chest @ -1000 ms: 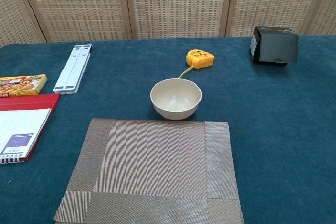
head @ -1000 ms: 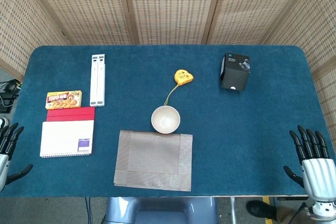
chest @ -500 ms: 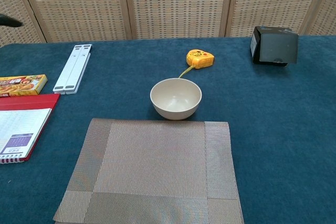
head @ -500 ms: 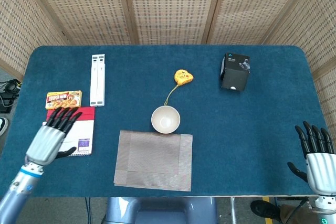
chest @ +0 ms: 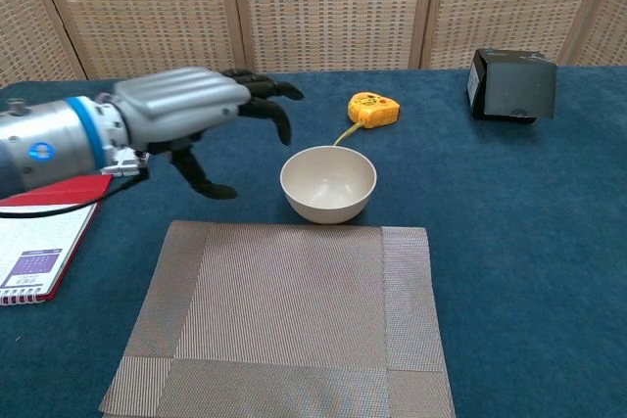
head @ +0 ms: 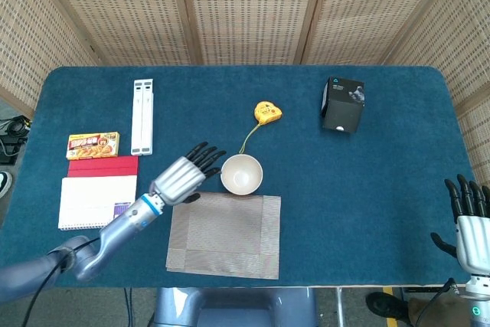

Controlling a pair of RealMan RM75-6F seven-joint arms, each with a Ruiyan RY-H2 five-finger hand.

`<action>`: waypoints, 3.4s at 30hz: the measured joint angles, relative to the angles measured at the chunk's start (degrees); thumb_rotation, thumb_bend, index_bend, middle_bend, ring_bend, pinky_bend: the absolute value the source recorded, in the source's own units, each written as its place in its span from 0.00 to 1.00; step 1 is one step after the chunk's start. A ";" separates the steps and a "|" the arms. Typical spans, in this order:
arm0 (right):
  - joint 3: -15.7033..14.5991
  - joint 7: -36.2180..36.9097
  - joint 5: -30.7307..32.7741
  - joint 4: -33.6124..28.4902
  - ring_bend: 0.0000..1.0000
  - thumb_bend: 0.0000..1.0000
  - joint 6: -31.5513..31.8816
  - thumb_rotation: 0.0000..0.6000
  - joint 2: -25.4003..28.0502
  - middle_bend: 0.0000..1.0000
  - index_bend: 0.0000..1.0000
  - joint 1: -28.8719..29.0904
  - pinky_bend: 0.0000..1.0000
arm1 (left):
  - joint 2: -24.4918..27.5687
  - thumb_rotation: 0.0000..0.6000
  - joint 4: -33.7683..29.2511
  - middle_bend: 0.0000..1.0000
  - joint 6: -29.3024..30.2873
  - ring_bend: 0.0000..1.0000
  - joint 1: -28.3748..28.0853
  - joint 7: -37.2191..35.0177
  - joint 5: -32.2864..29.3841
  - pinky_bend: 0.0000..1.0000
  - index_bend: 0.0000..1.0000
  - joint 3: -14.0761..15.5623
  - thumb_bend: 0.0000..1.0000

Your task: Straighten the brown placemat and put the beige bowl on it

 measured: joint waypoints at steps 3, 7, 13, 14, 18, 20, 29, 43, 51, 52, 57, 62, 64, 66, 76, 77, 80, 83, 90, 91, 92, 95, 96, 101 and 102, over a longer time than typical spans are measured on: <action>0.25 -0.15 0.56 0.10 0.00 0.00 -0.30 1.00 0.00 0.00 0.00 0.06 0.00 | -3.95 1.00 3.81 0.00 -3.39 0.00 -3.76 1.20 -2.40 0.00 0.30 -0.61 0.26; 0.06 -0.12 0.77 -0.15 0.00 0.00 -0.68 1.00 0.18 0.00 0.00 0.09 0.00 | -6.43 1.00 6.38 0.00 -5.35 0.00 -5.98 2.17 -4.49 0.00 0.31 -0.47 0.29; 0.11 0.18 1.11 -0.39 0.00 0.00 -0.64 1.00 0.53 0.00 0.00 0.07 0.00 | -9.55 1.00 9.95 0.00 -6.34 0.00 -7.79 4.22 -7.00 0.00 0.45 -0.03 0.36; 0.09 0.32 1.04 -0.43 0.00 0.00 -0.54 1.00 0.59 0.00 0.00 0.04 0.00 | -9.95 1.00 10.38 0.00 -6.42 0.00 -8.04 4.66 -7.46 0.00 0.49 0.01 0.40; 0.00 0.54 0.96 -0.50 0.00 0.00 -0.48 1.00 0.75 0.00 0.00 0.02 0.00 | -10.95 1.00 11.45 0.00 -6.91 0.00 -9.01 6.29 -9.32 0.00 0.58 0.17 0.51; -0.03 0.61 0.98 -0.53 0.00 0.00 -0.51 1.00 0.79 0.00 0.00 0.03 0.00 | -11.20 1.00 11.76 0.00 -7.11 0.00 -9.45 6.85 -10.23 0.00 0.63 0.20 0.55; -0.17 0.71 0.92 -0.61 0.00 0.00 -0.52 1.00 0.86 0.00 0.00 0.09 0.00 | -9.97 1.00 13.65 0.00 -5.72 0.00 -10.47 8.14 -14.28 0.00 0.71 -1.92 0.57; -0.57 -0.28 1.34 -0.69 0.00 0.00 -1.92 1.00 0.40 0.00 0.00 0.65 0.00 | -7.65 1.00 27.29 0.00 -6.96 0.00 -10.94 1.23 -22.28 0.00 0.71 -5.69 0.57; -0.54 -1.15 1.89 -0.71 0.00 0.00 -2.62 1.00 0.08 0.00 0.00 1.07 0.00 | -11.38 1.00 43.03 0.00 -10.62 0.00 -11.53 -11.49 -23.19 0.00 0.69 -5.56 0.56; -0.54 -1.16 2.05 -0.69 0.00 0.00 -2.82 1.00 0.08 0.00 0.00 1.14 0.00 | -12.05 1.00 44.78 0.00 -11.15 0.00 -11.67 -12.84 -23.14 0.00 0.69 -5.41 0.56; -0.59 -1.11 2.08 -0.73 0.00 0.00 -2.82 1.00 0.13 0.00 0.00 1.22 0.00 | -15.81 1.00 52.71 0.00 -13.60 0.00 -12.60 -18.58 -22.52 0.00 0.67 -4.38 0.56; -0.50 -0.85 2.41 -0.63 0.00 0.00 -2.82 1.00 0.23 0.00 0.00 1.21 0.00 | -17.40 1.00 55.51 0.00 -15.63 0.00 -13.38 -23.44 -21.62 0.00 0.19 -3.39 0.34; -0.49 -0.70 2.45 -0.63 0.00 0.00 -2.81 1.00 0.31 0.00 0.00 1.19 0.00 | -16.75 1.00 54.71 0.00 -15.66 0.00 -13.40 -24.75 -20.98 0.00 0.02 -2.95 0.12; -0.50 -0.59 2.31 -0.66 0.00 0.00 -2.62 1.00 0.37 0.00 0.00 1.15 0.00 | -15.78 1.00 53.42 0.00 -14.63 0.00 -13.20 -25.55 -20.32 0.00 0.00 -2.62 0.01; -1.07 -0.55 1.03 -1.25 0.00 0.00 -1.86 1.00 0.57 0.00 0.00 0.92 0.00 | -4.55 1.00 35.61 0.00 -1.60 0.00 -9.33 -27.74 -14.42 0.00 0.00 0.16 0.00; -1.14 -0.59 0.84 -1.33 0.00 0.00 -1.77 1.00 0.57 0.00 0.00 0.90 0.00 | -3.23 1.00 33.21 0.00 -0.29 0.00 -8.85 -27.78 -13.58 0.00 0.00 0.59 0.00; -1.32 -0.75 0.56 -1.42 0.00 0.00 -1.69 1.00 0.54 0.00 0.00 0.89 0.00 | 1.22 1.00 24.75 0.00 3.92 0.00 -7.16 -27.68 -10.35 0.00 0.10 2.45 0.00; -1.38 -0.75 0.46 -1.51 0.00 0.00 -1.68 1.00 0.52 0.00 0.00 0.89 0.00 | 5.86 1.00 15.15 0.00 8.47 0.00 -5.07 -27.10 -5.40 0.00 0.20 5.75 0.00; -1.52 -0.54 0.02 -1.62 0.00 0.00 -1.24 1.00 0.62 0.00 0.00 0.72 0.00 | 10.97 1.00 4.16 0.00 15.82 0.00 -1.18 -25.91 6.94 0.00 0.36 15.13 0.05; -1.52 -0.47 0.00 -1.63 0.00 0.00 -1.17 1.00 0.66 0.00 0.00 0.69 0.00 | 11.13 1.00 3.53 0.00 16.74 0.00 -0.58 -25.43 9.04 0.00 0.37 16.88 0.06; -1.51 -0.38 -0.03 -1.65 0.00 0.00 -1.12 1.00 0.70 0.00 0.00 0.67 0.00 | 11.17 1.00 3.18 0.00 17.35 0.00 -0.12 -24.97 10.51 0.00 0.38 18.17 0.06; -1.39 0.03 0.00 -1.69 0.00 0.00 -0.88 1.00 0.90 0.00 0.00 0.57 0.00 | 10.95 1.00 2.84 0.00 18.50 0.00 1.53 -22.39 14.77 0.00 0.40 22.35 0.07; -1.34 0.23 0.05 -1.69 0.00 0.00 -0.83 1.00 0.98 0.00 0.00 0.54 0.00 | 10.82 1.00 2.99 0.00 18.70 0.00 2.21 -21.33 15.85 0.00 0.41 23.64 0.07; -1.26 0.48 0.44 -1.59 0.00 0.00 -1.19 1.00 1.12 0.00 0.00 0.56 0.00 | 9.24 1.00 5.74 0.00 21.78 0.00 6.21 -18.85 19.16 0.00 0.43 28.34 0.07; -1.31 0.36 0.38 -1.60 0.00 0.00 -1.23 1.00 1.10 0.00 0.00 0.58 0.00 | 8.80 1.00 6.47 0.00 22.30 0.00 6.71 -18.79 19.66 0.00 0.43 28.84 0.08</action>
